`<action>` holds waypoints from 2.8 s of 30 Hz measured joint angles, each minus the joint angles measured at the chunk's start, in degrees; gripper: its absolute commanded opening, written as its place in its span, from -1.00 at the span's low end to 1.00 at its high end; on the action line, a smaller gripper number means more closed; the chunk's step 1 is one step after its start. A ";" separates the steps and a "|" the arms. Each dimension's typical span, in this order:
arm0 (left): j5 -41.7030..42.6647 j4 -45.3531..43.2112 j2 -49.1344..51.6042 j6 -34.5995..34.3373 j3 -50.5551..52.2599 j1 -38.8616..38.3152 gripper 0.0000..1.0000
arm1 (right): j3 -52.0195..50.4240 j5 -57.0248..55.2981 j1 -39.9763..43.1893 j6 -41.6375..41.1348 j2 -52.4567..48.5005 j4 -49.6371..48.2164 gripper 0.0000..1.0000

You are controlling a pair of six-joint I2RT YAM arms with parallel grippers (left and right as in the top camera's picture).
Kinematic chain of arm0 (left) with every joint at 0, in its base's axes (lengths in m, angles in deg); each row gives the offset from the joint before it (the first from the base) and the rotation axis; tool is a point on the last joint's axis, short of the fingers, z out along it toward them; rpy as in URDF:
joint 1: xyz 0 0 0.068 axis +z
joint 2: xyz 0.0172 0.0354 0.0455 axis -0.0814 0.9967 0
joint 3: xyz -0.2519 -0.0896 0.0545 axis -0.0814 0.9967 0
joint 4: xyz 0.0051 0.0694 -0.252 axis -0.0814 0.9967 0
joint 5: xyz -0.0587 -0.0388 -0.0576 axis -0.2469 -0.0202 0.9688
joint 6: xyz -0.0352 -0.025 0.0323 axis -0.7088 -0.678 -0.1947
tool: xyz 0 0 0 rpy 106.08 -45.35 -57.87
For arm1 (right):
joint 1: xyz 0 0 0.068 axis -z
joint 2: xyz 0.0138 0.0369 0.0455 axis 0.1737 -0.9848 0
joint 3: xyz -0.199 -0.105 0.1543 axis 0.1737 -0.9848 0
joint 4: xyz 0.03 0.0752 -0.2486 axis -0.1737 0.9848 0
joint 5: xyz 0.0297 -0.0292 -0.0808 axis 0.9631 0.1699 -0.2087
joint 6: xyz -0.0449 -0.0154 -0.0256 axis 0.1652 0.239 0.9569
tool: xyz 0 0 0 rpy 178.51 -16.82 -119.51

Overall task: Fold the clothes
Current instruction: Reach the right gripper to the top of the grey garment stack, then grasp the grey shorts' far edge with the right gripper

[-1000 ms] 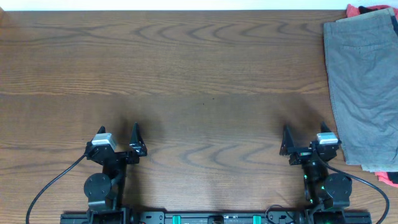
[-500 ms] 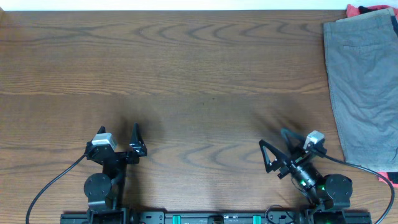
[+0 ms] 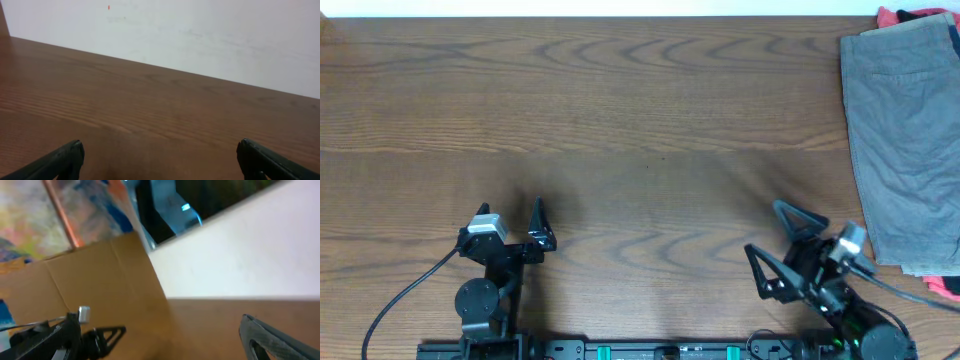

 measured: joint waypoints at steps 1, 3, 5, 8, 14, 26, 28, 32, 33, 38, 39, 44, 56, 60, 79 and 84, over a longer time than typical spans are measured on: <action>-0.02 -0.02 0.00 0.00 0.00 0.00 0.95 | 0.90 -0.55 0.00 1.05 0.00 0.46 0.98; 0.00 -0.02 0.00 0.00 0.00 0.00 0.96 | 3.17 -2.19 0.00 4.00 -0.28 3.54 0.99; 0.00 0.00 0.00 0.00 0.00 0.00 0.95 | 7.43 -4.70 0.00 8.31 -1.46 9.97 0.98; -0.02 0.00 0.00 0.00 0.00 0.00 0.96 | 15.72 -9.75 0.00 16.50 -5.88 21.31 0.98; -0.02 0.00 0.00 0.00 -0.02 0.00 0.96 | 33.07 -25.11 -0.07 30.64 -23.54 36.11 0.98; -0.02 0.04 0.00 0.00 -0.07 0.00 0.96 | 83.10 -40.17 3.34 44.11 -81.22 70.42 0.99; -0.02 0.07 0.02 0.00 -0.09 0.00 0.96 | 94.01 -40.92 4.92 45.20 -91.49 79.58 0.98; -0.02 0.11 0.00 0.00 -0.09 0.00 0.95 | 108.93 -43.39 7.48 46.34 -106.68 87.19 0.98; 0.00 0.11 0.00 0.00 -0.09 0.00 0.96 | 110.49 -44.09 7.82 46.49 -108.83 86.71 0.98; 0.00 0.09 0.02 0.00 -0.09 0.00 0.96 | 112.45 -47.23 9.90 47.67 -115.49 78.31 0.98; 0.00 0.11 0.02 0.00 -0.09 0.00 0.96 | 112.65 -47.67 10.40 48.26 -116.74 76.50 0.99; 0.00 0.11 0.02 0.00 -0.09 0.00 0.96 | 113.31 -50.56 12.13 49.99 -123.01 70.55 0.99; 0.00 0.11 0.02 0.00 -0.09 0.00 0.96 | 113.33 -59.08 13.42 51.43 -136.28 65.66 0.96; 0.00 0.11 0.02 0.00 -0.09 0.00 0.96 | 113.33 -59.82 13.42 51.80 -137.57 65.00 0.73; 0.00 0.11 0.02 0.00 -0.09 0.00 0.96 | 113.50 -61.31 13.81 51.67 -139.38 66.93 -0.98; 0.00 0.11 0.02 0.00 -0.09 0.00 0.96 | 113.52 -61.35 13.97 49.96 -138.40 68.46 -0.98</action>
